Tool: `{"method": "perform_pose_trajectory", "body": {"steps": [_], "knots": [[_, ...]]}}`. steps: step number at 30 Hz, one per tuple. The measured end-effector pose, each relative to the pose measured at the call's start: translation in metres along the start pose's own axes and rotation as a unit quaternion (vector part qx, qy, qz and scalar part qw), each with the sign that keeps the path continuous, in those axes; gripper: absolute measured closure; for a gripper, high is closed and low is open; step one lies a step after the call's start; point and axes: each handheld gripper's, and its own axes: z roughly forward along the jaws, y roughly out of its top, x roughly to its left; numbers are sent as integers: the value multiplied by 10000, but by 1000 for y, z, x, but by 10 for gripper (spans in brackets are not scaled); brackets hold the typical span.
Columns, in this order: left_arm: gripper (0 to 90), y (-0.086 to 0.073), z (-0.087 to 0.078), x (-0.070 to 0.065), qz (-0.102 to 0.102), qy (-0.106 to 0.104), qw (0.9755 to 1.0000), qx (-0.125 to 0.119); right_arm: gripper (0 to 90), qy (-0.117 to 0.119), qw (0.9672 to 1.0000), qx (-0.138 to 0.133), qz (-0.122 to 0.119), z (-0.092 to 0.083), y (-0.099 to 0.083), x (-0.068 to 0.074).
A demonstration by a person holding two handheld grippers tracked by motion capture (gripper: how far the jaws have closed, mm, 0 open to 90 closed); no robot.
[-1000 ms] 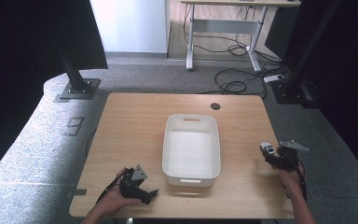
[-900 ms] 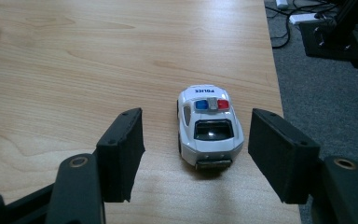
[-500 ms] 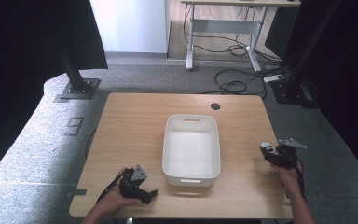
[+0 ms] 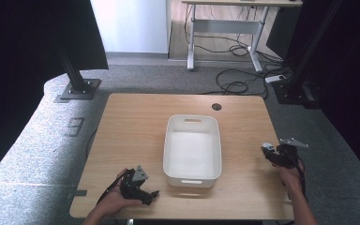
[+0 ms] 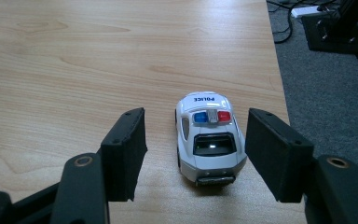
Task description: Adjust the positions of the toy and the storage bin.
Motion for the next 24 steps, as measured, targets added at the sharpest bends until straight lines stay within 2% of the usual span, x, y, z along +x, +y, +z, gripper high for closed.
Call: {"method": "perform_pose_trajectory", "body": {"steps": [24], "knots": [[0,0,0,0,-1,-1,10000,-10,390,-22,10000,72,57,8,-2,-6]]}}
